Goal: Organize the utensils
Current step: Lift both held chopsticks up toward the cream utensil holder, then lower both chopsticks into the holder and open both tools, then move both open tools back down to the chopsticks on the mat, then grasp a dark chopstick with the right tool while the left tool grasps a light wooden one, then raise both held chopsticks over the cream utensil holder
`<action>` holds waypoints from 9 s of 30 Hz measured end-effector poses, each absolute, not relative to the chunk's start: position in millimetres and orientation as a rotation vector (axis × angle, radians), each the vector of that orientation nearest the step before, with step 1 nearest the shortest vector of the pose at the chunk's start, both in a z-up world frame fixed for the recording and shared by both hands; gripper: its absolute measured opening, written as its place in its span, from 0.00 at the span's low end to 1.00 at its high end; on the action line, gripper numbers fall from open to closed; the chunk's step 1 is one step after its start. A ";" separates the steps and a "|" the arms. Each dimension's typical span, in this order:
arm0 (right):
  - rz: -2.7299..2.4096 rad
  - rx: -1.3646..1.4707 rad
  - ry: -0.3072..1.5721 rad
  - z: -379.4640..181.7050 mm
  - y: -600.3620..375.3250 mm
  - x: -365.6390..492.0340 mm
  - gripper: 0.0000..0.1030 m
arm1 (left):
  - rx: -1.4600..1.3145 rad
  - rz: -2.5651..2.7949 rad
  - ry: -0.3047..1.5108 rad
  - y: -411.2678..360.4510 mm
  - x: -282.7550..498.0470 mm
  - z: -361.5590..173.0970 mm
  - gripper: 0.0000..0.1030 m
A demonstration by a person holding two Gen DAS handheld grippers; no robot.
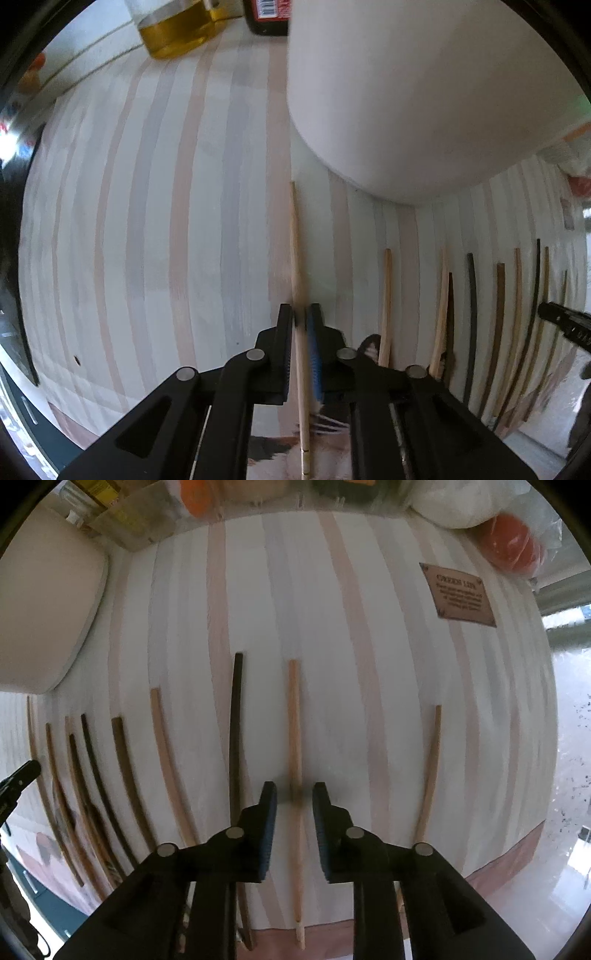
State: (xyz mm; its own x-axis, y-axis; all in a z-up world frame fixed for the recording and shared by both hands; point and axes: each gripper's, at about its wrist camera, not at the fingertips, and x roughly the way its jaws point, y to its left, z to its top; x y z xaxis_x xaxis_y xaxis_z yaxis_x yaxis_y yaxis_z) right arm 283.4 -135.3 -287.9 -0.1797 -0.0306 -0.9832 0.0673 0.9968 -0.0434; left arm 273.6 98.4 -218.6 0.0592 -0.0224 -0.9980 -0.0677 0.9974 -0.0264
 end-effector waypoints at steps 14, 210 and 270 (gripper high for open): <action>-0.006 0.144 1.541 -215.0 -160.3 269.6 0.06 | -0.124 0.031 1.352 106.6 213.0 -136.3 0.04; 0.105 -0.057 1.624 -276.6 -129.2 274.1 0.05 | 0.003 0.034 1.504 58.1 175.8 -200.5 0.04; 0.271 0.210 0.734 108.5 -72.8 352.7 0.04 | -0.093 -0.181 0.686 77.9 300.2 125.1 0.04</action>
State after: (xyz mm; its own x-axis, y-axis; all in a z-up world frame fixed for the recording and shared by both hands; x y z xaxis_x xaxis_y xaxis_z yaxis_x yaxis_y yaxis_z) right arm 352.7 -72.8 108.5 0.7103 0.3152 -0.6294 -0.1690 0.9444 0.2821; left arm 300.2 77.9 125.1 0.7589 -0.1968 -0.6207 0.1355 0.9801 -0.1450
